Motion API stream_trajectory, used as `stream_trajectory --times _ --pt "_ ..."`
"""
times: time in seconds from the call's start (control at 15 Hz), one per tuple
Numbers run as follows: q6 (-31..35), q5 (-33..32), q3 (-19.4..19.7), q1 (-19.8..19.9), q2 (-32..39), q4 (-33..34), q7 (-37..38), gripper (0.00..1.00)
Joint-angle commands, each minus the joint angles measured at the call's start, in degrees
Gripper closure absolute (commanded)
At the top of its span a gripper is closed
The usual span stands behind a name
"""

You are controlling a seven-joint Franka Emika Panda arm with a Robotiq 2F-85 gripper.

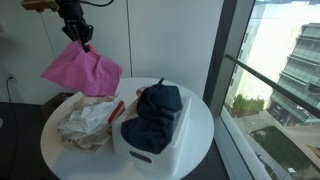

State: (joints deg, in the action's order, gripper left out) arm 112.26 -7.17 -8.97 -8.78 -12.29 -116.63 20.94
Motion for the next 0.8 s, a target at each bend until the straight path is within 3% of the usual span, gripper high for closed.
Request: stream_trajectory --times 0.0,0.73 --pt "-2.31 2.02 -2.42 -1.22 -3.14 -3.39 -2.88 0.98" --pt "-4.65 -0.7 -4.41 -2.38 11.51 0.15 -6.67 0.98"
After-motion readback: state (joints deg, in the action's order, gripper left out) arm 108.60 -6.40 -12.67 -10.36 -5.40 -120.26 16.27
